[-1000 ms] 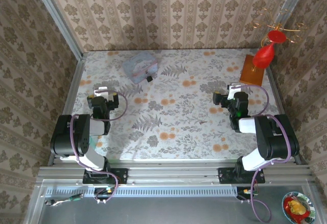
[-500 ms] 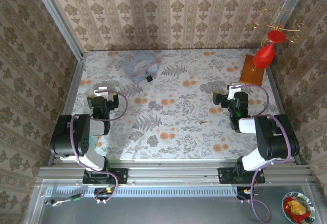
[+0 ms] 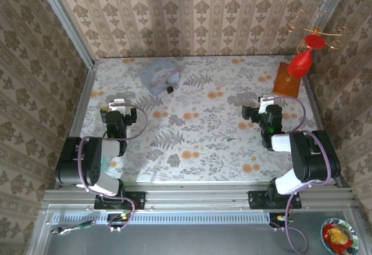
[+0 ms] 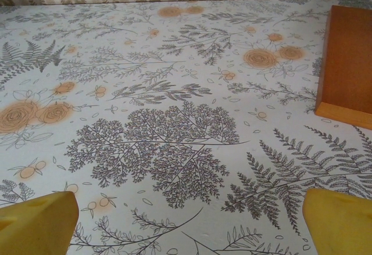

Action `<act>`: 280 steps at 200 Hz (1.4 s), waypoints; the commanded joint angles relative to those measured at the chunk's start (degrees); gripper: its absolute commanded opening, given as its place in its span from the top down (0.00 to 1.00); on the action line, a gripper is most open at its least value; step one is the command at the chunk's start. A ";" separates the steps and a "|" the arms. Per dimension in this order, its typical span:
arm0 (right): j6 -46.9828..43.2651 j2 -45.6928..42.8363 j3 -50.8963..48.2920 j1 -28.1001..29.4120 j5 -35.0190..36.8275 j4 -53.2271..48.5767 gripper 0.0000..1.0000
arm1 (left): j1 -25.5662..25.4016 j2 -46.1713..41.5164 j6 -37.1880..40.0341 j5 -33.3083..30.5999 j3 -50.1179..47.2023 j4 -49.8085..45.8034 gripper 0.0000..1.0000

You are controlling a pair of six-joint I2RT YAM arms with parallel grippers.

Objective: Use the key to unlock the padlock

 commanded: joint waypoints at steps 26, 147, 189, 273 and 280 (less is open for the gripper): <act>-4.21 -9.92 -2.55 4.64 5.03 -2.59 0.00 | -5.29 -16.51 1.49 -9.96 0.73 -10.77 0.00; 28.08 -47.25 3.51 12.84 -8.83 -48.12 0.00 | -0.13 -45.74 -37.36 7.72 12.73 -73.95 0.00; 29.91 -40.41 11.72 18.54 -5.17 -64.60 0.05 | 2.73 -45.99 -33.12 23.30 12.66 -72.10 0.00; 39.66 -22.57 17.92 31.83 11.68 -74.37 0.25 | -21.65 -36.18 -28.88 14.83 11.25 -67.94 0.00; 40.14 -20.72 18.12 32.36 12.10 -74.21 0.25 | -22.01 -36.20 -28.21 15.07 10.29 -66.80 0.00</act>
